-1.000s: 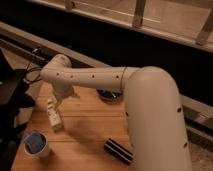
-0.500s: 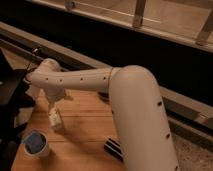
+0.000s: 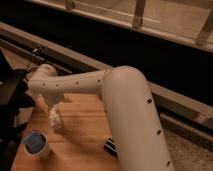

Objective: Stand the bottle upright

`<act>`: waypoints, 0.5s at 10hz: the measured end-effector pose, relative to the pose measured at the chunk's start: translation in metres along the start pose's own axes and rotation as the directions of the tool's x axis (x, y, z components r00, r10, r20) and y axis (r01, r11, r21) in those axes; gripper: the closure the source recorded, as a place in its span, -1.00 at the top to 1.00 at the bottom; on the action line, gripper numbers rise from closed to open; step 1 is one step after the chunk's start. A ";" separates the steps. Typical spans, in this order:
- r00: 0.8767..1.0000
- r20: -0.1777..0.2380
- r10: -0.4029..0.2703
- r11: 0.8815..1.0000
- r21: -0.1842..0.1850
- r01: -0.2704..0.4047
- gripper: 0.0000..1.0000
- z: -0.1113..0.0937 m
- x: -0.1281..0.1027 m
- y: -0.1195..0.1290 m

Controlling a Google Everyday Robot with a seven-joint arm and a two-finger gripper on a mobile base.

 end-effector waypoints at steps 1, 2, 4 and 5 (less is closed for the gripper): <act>1.000 0.006 -0.014 1.000 -0.012 0.014 0.60 0.002 -0.008 0.002; 0.999 0.012 -0.029 0.999 -0.029 0.030 0.60 0.004 -0.024 0.008; 0.999 0.018 -0.036 0.995 -0.095 0.037 0.60 0.008 -0.045 0.014; 0.999 0.035 -0.014 0.986 -0.163 0.020 0.60 0.009 -0.055 0.004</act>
